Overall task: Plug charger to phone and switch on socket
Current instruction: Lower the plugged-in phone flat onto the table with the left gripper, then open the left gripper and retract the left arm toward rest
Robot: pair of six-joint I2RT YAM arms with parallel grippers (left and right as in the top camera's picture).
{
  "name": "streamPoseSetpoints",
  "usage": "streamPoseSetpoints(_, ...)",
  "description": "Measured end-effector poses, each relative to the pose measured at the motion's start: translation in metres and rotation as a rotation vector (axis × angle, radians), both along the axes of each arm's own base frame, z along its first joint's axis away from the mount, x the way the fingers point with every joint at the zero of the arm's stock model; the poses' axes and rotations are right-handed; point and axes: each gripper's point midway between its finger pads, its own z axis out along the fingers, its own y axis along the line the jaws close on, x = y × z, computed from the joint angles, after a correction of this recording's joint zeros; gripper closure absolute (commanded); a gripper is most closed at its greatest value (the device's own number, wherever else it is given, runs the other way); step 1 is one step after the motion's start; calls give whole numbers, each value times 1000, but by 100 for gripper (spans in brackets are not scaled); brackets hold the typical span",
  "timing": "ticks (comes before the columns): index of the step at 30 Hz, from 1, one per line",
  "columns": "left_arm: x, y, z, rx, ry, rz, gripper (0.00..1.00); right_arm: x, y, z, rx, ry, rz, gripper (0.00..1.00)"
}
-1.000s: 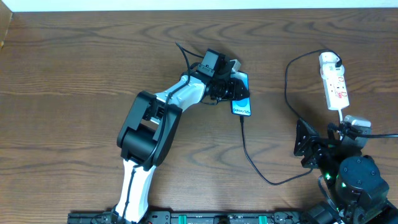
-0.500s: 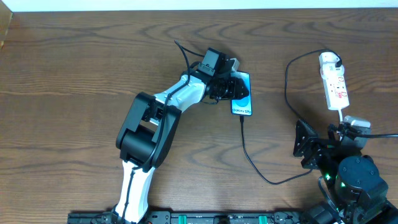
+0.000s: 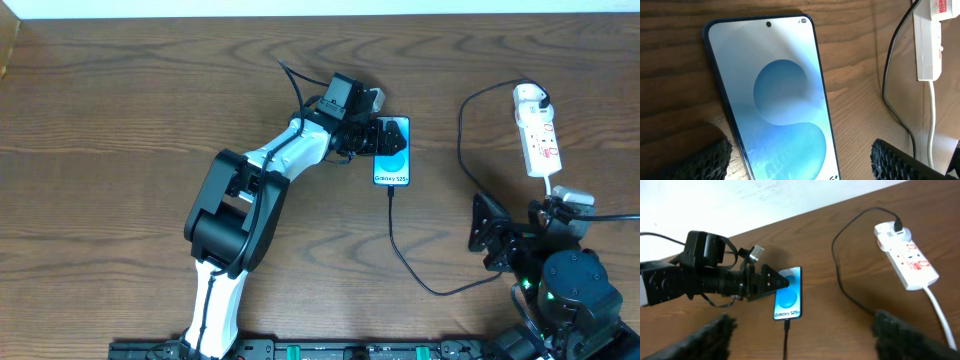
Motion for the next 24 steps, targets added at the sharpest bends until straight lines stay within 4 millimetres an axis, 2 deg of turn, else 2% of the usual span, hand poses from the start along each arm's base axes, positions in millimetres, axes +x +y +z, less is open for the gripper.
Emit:
streamPoseSetpoints(4,4,8,0,21,-22,0,9,-1,0,-3,-3,11,1,1)
streamPoseSetpoints(7,11,35,2,61,-9,48,9,-6,-2,-13,-26,53,5,1)
streamPoseSetpoints(10,24,85,3,119,14,155,9,-8,-3,-18,-39,74,5,1)
streamPoseSetpoints(11,29,114,9,141,23,215,9,-8,-3,-21,-42,80,5,1)
streamPoseSetpoints(12,34,133,18,150,18,258,9,-7,-4,-24,-46,83,2,3)
streamPoseSetpoints(14,39,167,47,155,-5,333,9,-5,-6,-33,-62,95,-15,10)
streamPoseSetpoints(16,40,194,88,146,-67,391,9,-3,-10,-46,-83,110,-45,16)
streamPoseSetpoints(18,31,218,136,139,-132,440,9,2,-14,-63,-96,128,-88,24)
streamPoseSetpoints(21,1,246,195,150,-207,498,9,9,-19,-84,-94,150,-149,36)
streamPoseSetpoints(24,-42,263,226,199,-212,540,9,20,-23,-95,-83,156,-202,44)
